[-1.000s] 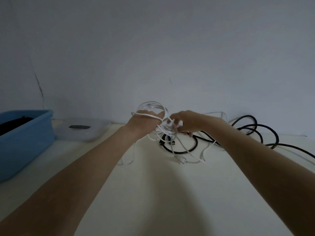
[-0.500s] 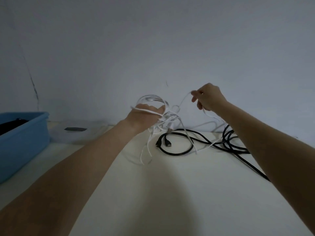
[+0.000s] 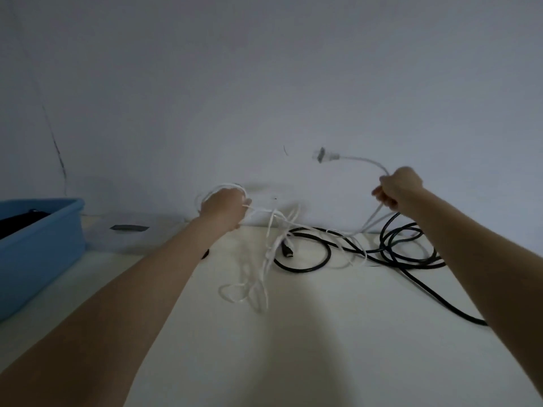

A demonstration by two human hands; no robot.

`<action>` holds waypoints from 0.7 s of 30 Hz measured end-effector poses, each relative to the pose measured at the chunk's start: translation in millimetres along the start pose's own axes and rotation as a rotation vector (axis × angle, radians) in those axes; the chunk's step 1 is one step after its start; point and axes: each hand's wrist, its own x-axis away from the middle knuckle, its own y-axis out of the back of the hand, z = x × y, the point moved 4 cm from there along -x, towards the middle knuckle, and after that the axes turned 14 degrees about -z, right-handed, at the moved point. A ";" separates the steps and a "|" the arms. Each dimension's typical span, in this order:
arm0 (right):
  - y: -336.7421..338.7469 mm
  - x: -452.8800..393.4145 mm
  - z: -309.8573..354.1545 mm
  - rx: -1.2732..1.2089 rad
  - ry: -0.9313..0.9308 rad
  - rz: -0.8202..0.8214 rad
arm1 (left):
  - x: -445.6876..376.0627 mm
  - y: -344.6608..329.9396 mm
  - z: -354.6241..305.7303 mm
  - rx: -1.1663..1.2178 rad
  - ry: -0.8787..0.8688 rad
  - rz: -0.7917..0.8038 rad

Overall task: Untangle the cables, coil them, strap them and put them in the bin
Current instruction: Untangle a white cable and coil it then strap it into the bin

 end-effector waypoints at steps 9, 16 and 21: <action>-29.5 26.8 -35.4 0.657 0.210 0.353 | -19.6 35.7 -8.2 0.682 0.346 0.005; -50.4 75.6 48.2 0.061 0.433 0.670 | -13.8 38.1 -36.7 0.771 0.303 0.054; -59.7 91.5 52.2 -0.090 0.402 0.732 | -16.7 42.7 -26.7 0.775 0.296 -0.033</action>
